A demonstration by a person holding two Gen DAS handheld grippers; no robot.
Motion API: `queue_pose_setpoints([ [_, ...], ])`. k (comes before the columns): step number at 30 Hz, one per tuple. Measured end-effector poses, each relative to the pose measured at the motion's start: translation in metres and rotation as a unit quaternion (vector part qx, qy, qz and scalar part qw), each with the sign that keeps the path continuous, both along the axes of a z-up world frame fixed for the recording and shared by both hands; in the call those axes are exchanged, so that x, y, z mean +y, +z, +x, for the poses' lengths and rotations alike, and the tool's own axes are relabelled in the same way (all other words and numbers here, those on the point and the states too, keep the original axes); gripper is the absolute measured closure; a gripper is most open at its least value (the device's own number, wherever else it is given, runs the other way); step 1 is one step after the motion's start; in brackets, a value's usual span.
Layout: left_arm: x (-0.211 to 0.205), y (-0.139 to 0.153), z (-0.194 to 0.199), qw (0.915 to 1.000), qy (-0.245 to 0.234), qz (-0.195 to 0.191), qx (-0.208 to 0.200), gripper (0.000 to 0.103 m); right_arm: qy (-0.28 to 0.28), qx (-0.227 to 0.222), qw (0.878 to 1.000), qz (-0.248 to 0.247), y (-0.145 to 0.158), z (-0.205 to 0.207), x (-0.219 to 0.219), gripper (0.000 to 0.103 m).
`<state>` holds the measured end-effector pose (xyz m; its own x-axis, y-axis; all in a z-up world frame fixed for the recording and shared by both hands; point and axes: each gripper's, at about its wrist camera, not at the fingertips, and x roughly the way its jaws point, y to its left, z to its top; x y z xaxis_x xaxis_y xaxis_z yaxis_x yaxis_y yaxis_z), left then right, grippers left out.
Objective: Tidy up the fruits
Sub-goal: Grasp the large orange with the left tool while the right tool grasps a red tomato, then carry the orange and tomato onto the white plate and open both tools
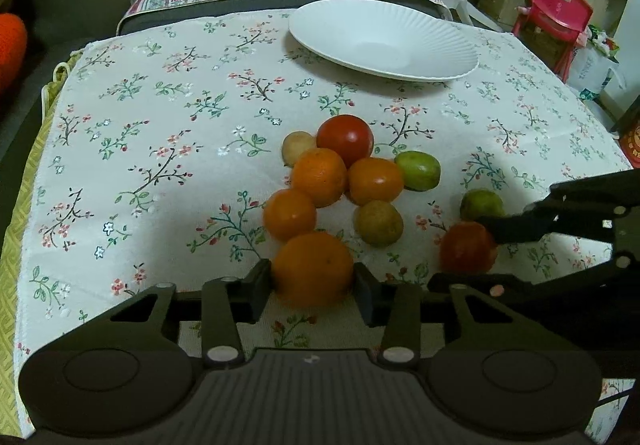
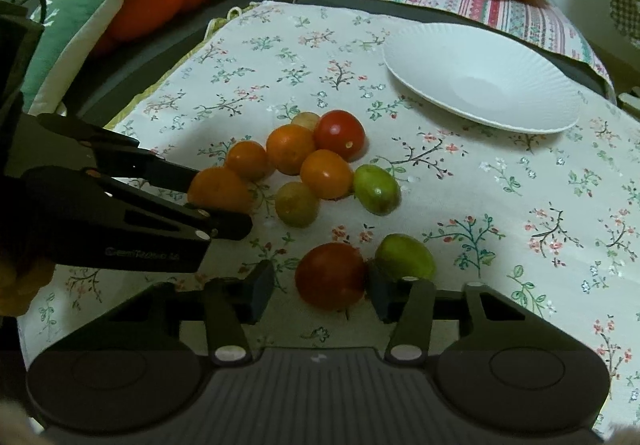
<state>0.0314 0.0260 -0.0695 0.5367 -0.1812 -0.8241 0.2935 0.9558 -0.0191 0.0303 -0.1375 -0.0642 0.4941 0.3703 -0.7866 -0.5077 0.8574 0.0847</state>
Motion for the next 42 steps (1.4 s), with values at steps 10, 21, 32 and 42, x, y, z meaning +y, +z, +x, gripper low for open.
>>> queue_pose_setpoints([
  [10, 0.000, 0.006, -0.002, 1.0000, 0.001, -0.008, -0.002, 0.086, 0.004, 0.012, 1.000, 0.004, 0.002, -0.002, -0.001, 0.069],
  [21, -0.001, 0.032, -0.001, 0.9991, 0.004, -0.032, -0.028, 0.086, -0.001, -0.004, 1.000, 0.016, 0.017, -0.001, -0.010, 0.070],
  [32, 0.002, 0.055, 0.019, 0.9964, 0.026, -0.055, -0.060, 0.086, -0.057, -0.062, 0.996, 0.032, 0.047, 0.018, -0.031, 0.069],
  [42, -0.026, 0.048, 0.051, 0.9959, 0.008, -0.052, -0.073, 0.086, -0.135, -0.087, 0.986, 0.032, 0.049, 0.053, -0.066, 0.069],
])
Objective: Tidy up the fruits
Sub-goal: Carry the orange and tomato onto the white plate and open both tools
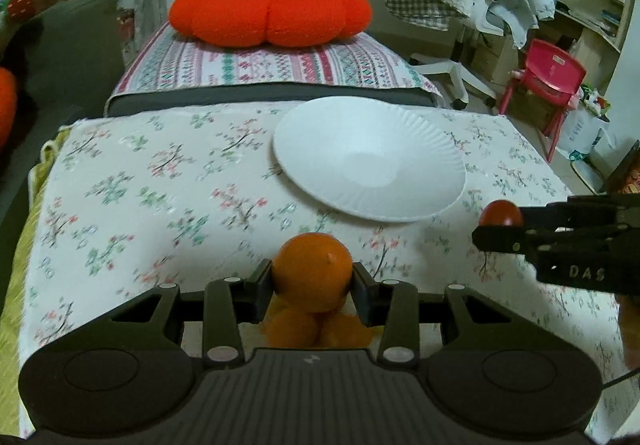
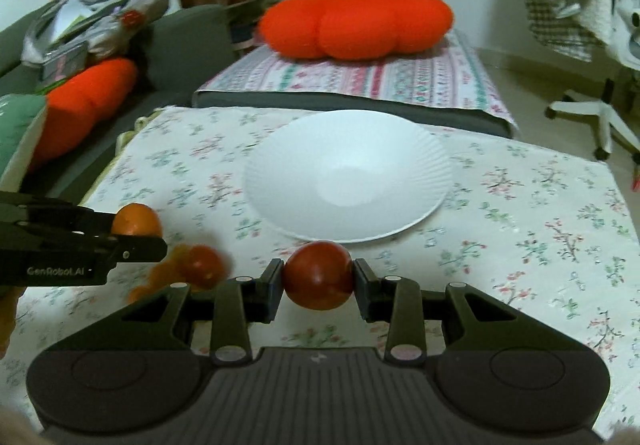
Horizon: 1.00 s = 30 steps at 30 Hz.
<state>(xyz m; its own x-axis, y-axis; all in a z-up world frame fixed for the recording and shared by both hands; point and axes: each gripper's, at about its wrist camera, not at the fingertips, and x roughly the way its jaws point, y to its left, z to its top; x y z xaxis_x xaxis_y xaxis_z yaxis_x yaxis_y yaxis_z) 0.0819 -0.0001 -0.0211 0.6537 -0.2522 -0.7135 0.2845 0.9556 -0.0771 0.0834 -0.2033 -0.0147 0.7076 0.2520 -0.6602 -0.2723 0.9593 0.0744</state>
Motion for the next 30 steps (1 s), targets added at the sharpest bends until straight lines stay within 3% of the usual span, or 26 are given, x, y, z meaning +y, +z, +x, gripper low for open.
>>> queue_pose_setpoints([
  [5, -0.018, -0.003, 0.023, 0.9998, -0.008, -0.009, -0.016, 0.086, -0.011, -0.008, 1.000, -0.002, -0.003, 0.015, -0.002, 0.069],
  [16, -0.047, -0.017, 0.064, 0.9992, -0.018, 0.014, -0.033, 0.086, -0.008, -0.029, 0.999, -0.021, -0.015, 0.055, -0.002, 0.070],
  [30, -0.060, -0.028, 0.078, 0.9982, -0.022, 0.037, -0.042, 0.086, -0.014, -0.033, 0.999, -0.037, -0.028, 0.072, -0.001, 0.069],
])
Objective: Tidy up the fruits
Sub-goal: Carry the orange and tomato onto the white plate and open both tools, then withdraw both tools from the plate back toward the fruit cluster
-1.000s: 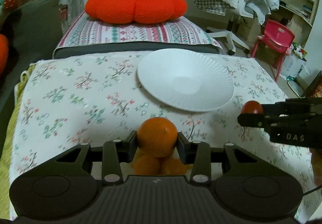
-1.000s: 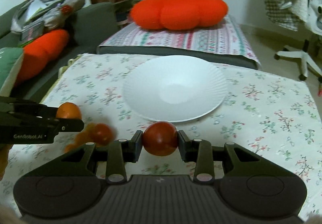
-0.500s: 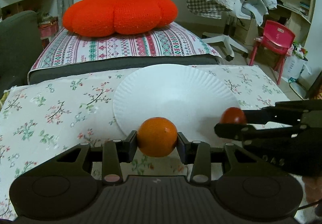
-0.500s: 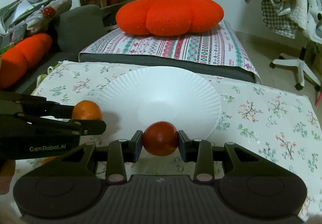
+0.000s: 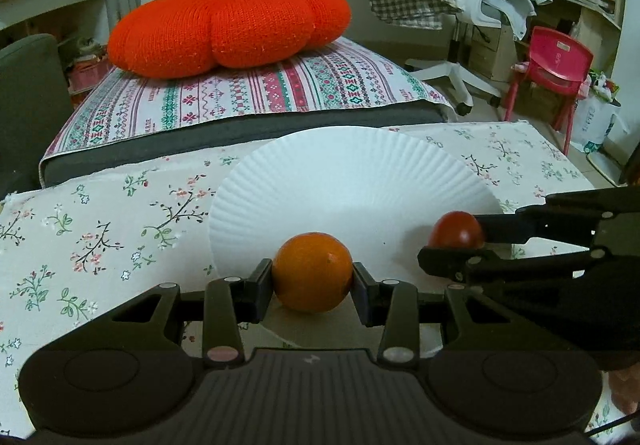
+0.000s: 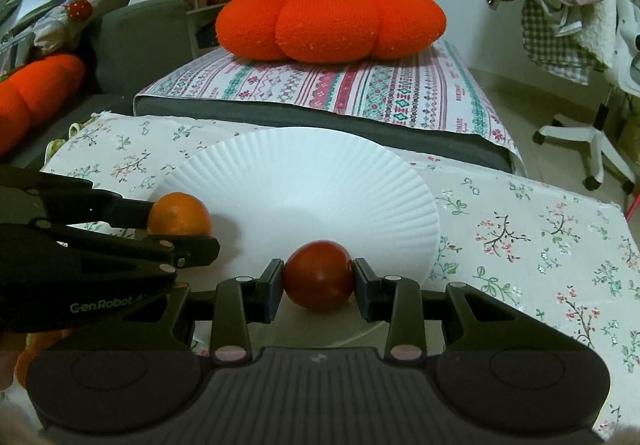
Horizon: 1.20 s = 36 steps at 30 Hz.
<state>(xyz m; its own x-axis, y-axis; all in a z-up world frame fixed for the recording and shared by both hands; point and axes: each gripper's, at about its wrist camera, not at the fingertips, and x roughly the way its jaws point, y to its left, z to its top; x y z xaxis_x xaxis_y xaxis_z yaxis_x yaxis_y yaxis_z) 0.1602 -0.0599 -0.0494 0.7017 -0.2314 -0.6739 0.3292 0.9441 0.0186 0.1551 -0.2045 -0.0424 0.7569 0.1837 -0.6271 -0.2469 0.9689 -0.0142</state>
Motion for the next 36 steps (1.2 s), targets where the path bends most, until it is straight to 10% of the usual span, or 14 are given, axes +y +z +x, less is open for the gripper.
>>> queue_pose_setpoints([
  [36, 0.045, 0.064, -0.052, 0.9993, 0.033, -0.018, 0.002, 0.059, -0.048, 0.003, 0.999, -0.025, 0.059, -0.060, 0.032, 0.048],
])
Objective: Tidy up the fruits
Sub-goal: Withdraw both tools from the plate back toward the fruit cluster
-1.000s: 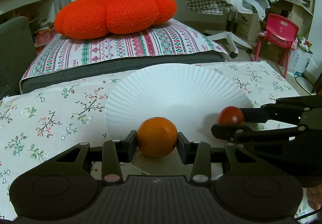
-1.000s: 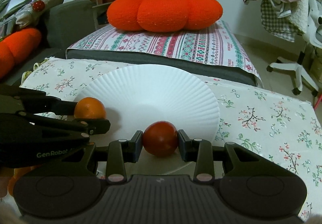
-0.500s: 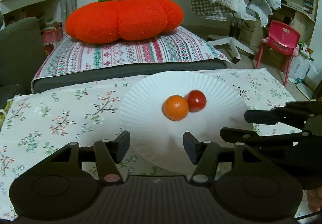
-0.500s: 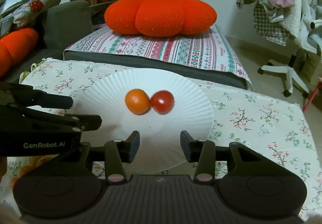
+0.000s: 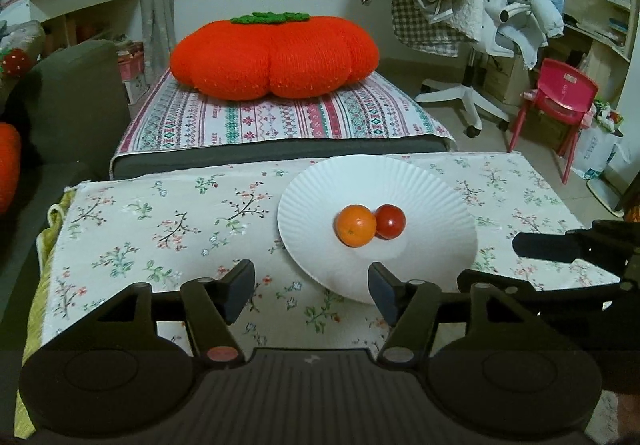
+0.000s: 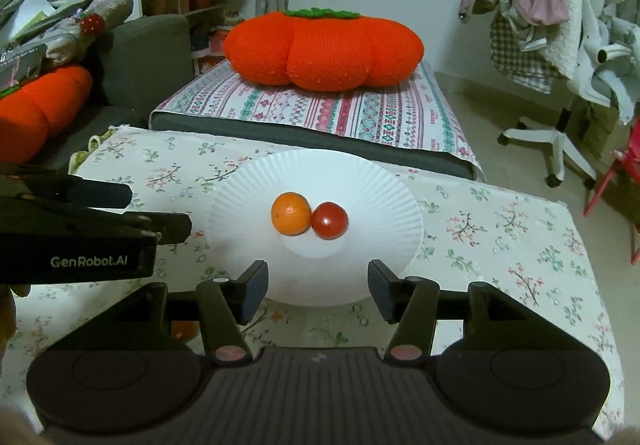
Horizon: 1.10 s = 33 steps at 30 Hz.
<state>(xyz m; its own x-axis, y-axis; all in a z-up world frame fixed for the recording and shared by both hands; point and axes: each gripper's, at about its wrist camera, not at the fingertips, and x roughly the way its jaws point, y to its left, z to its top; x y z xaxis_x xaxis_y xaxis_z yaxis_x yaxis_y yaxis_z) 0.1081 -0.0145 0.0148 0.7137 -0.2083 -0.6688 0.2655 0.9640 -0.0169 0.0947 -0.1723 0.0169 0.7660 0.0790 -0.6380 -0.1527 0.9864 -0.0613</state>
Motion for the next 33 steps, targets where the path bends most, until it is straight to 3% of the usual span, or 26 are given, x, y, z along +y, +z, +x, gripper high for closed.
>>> queue_pose_setpoints([
  [6, 0.006, 0.007, -0.018, 1.0000, 0.004, 0.004, 0.007, 0.053, 0.003, -0.003, 1.000, -0.007, 0.013, -0.015, 0.006, 0.045],
  [10, 0.014, 0.007, -0.033, 0.9999, 0.011, 0.003, 0.013, 0.040, 0.010, 0.007, 1.000, -0.008, 0.015, -0.027, 0.008, 0.042],
  [12, 0.017, 0.006, -0.038, 0.9998, 0.015, 0.005, 0.014, 0.038, 0.016, 0.011, 1.000, -0.008, 0.014, -0.034, 0.008, 0.036],
  [19, 0.025, -0.003, -0.050, 0.9992, 0.025, 0.028, 0.016, 0.024, 0.033, 0.035, 0.999, 0.004, 0.002, -0.042, 0.005, 0.030],
  [33, 0.032, -0.028, -0.054, 0.9980, 0.012, 0.057, 0.024, 0.020, 0.078, 0.058, 0.995, 0.014, -0.022, -0.048, 0.003, 0.027],
])
